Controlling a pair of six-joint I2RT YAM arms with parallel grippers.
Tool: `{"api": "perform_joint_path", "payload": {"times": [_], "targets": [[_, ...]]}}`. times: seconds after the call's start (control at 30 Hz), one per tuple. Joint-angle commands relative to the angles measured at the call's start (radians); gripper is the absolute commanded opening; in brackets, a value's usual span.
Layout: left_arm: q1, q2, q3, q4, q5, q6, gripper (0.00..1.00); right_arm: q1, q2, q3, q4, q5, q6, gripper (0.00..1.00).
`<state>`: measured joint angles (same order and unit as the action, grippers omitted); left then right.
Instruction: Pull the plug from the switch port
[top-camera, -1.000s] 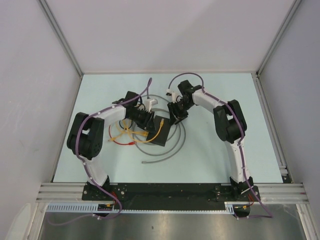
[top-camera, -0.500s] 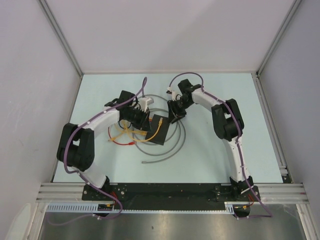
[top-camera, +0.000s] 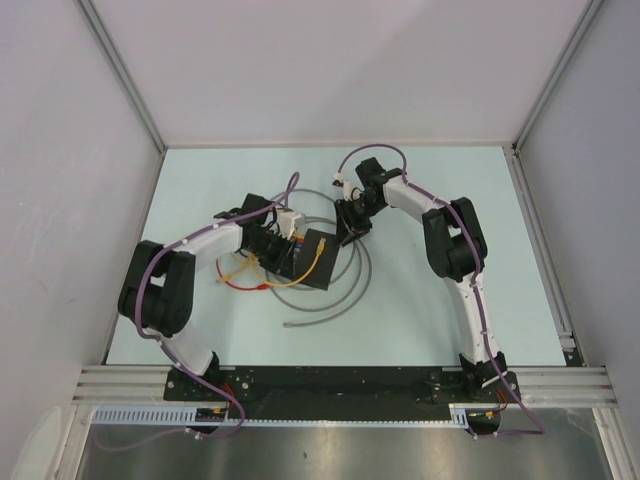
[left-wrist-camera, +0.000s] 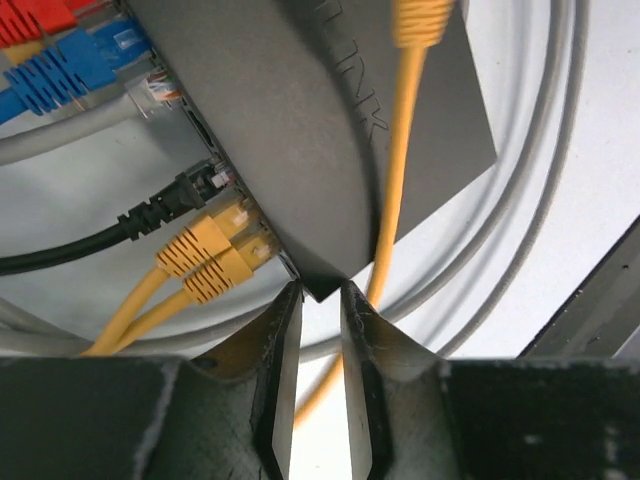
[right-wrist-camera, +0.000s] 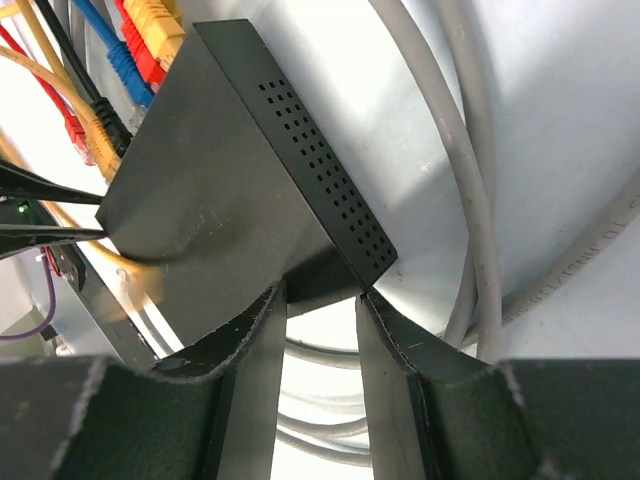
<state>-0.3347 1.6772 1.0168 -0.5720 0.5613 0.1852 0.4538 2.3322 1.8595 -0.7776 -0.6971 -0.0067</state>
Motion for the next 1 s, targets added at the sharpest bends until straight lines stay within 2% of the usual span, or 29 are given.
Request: {"api": "perform_joint_path", "payload": {"times": [0.0, 0.1, 0.27, 0.4, 0.47, 0.6, 0.7, 0.73, 0.8, 0.9, 0.97], "targets": [[-0.047, 0.061, 0.011, 0.080, 0.032, 0.002, 0.28, -0.006, 0.013, 0.027, 0.037, 0.024, -0.002, 0.38], [-0.091, 0.097, 0.023, 0.129, 0.060, -0.019, 0.28, -0.015, 0.021, 0.041, 0.021, 0.027, -0.018, 0.38], [-0.159, 0.164, 0.075, 0.155, 0.084, -0.049, 0.29, -0.033, 0.085, 0.183, -0.040, 0.027, -0.053, 0.34], [-0.187, 0.182, 0.123, 0.120, 0.095, -0.047, 0.29, -0.043, 0.156, 0.300, -0.144, 0.019, -0.078, 0.34], [-0.182, 0.168, 0.141, 0.086, 0.080, -0.005, 0.31, -0.044, 0.151, 0.308, -0.164, 0.028, -0.093, 0.33], [-0.107, 0.084, 0.187, -0.027, 0.109, 0.065, 0.36, -0.066, 0.095, 0.300, -0.173, 0.051, -0.093, 0.35], [-0.017, 0.058, 0.282, -0.147, 0.163, 0.112, 0.43, -0.081, 0.018, 0.288, -0.166, 0.100, -0.111, 0.44], [0.005, 0.055, 0.307, -0.181, 0.161, 0.118, 0.44, -0.083, 0.001, 0.285, -0.163, 0.117, -0.130, 0.50], [0.060, 0.062, 0.374, -0.189, 0.158, 0.117, 0.48, -0.084, -0.048, 0.290, -0.152, 0.159, -0.147, 0.54], [0.104, 0.098, 0.430, -0.140, 0.144, 0.077, 0.53, -0.078, -0.088, 0.297, -0.129, 0.156, -0.185, 0.54], [0.115, 0.151, 0.471, -0.099, 0.143, 0.036, 0.55, -0.061, -0.100, 0.288, -0.092, 0.143, -0.231, 0.45]]}}
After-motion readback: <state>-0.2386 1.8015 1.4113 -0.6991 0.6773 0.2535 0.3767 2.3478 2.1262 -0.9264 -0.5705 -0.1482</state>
